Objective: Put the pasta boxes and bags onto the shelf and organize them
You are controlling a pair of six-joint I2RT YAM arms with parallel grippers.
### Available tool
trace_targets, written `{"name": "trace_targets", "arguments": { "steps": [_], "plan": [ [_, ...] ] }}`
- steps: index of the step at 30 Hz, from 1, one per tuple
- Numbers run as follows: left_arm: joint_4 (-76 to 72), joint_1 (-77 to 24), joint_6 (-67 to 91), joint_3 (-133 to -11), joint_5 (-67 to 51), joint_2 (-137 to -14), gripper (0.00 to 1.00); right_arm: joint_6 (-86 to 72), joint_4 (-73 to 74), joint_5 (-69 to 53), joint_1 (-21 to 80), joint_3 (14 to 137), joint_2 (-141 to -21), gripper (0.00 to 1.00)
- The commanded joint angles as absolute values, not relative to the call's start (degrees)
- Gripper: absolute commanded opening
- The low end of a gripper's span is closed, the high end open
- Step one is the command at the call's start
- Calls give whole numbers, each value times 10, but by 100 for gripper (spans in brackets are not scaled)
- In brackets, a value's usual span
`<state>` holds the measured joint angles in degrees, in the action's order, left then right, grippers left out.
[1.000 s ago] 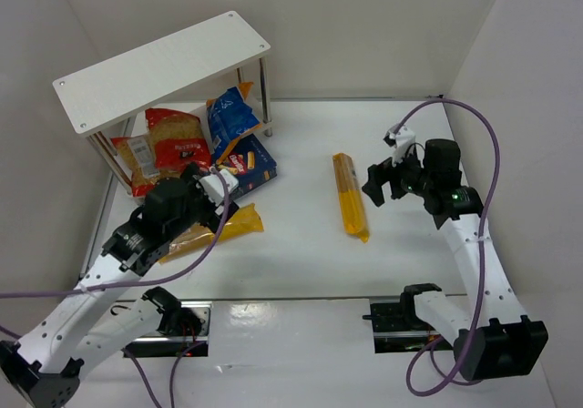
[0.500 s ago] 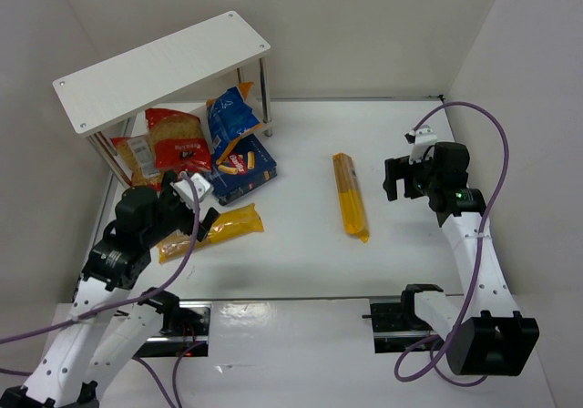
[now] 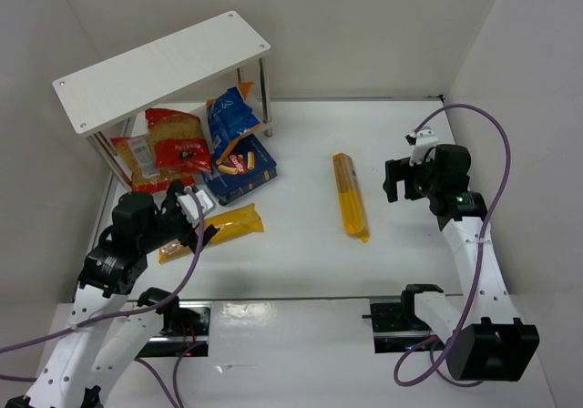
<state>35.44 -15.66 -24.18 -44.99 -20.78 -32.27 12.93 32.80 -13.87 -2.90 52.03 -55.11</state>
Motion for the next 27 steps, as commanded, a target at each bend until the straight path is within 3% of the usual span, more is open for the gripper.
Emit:
{"name": "trace_targets", "arguments": {
  "steps": [1, 27],
  "plan": [
    [355, -153, -261, -449, -238, -324, 100, 132, 309, -148, -32, 519, -541, 100],
    [380, -153, -298, -454, -271, -330, 100, 142, 315, -163, -32, 519, -541, 100]
  ]
}}
